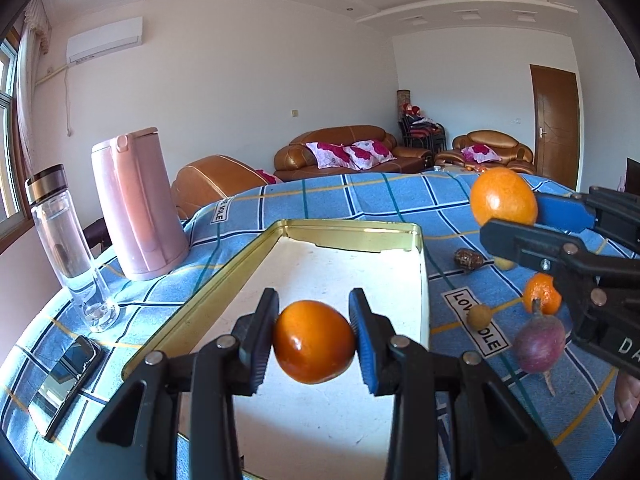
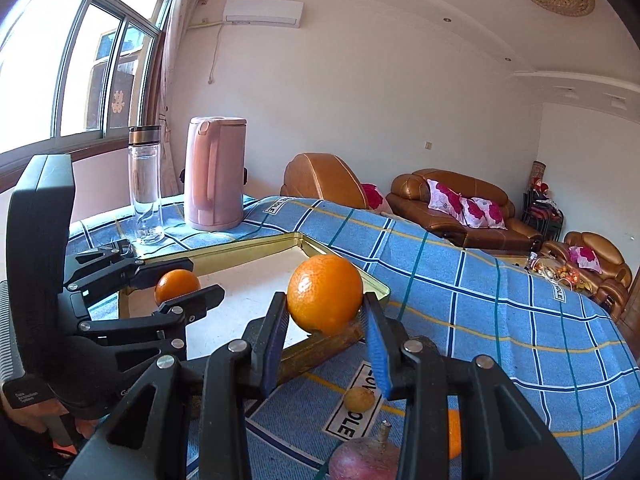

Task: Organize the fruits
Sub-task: 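Lower both held oranges over the inside of the tin tray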

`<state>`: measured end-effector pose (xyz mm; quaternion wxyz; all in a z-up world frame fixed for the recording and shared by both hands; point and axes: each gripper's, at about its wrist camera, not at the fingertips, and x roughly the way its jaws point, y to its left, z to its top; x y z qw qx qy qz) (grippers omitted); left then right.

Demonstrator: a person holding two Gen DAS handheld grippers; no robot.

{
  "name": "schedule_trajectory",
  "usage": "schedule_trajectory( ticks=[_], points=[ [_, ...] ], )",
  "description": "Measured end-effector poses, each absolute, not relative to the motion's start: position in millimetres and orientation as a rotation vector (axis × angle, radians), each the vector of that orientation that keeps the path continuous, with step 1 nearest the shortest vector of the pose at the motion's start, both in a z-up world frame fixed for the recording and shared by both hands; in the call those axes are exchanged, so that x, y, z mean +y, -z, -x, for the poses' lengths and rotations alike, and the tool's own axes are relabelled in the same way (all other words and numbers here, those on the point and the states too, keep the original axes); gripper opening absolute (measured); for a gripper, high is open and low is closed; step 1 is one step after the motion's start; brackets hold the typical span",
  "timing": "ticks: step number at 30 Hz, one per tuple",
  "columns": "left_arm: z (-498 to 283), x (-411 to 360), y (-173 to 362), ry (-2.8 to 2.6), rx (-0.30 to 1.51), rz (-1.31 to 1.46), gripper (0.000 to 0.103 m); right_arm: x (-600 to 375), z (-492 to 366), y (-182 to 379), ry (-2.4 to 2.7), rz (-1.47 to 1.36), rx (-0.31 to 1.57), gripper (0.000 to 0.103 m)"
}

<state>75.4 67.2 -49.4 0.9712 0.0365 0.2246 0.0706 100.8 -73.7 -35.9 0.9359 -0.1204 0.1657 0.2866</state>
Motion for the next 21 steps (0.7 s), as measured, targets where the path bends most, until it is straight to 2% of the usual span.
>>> schedule_trajectory(
  ticks=[21],
  points=[
    [-95.3,99.6,55.8,-0.197,0.526,-0.074,0.038,-36.9,-119.8,40.8,-0.644,0.254,0.395,0.039]
  ],
)
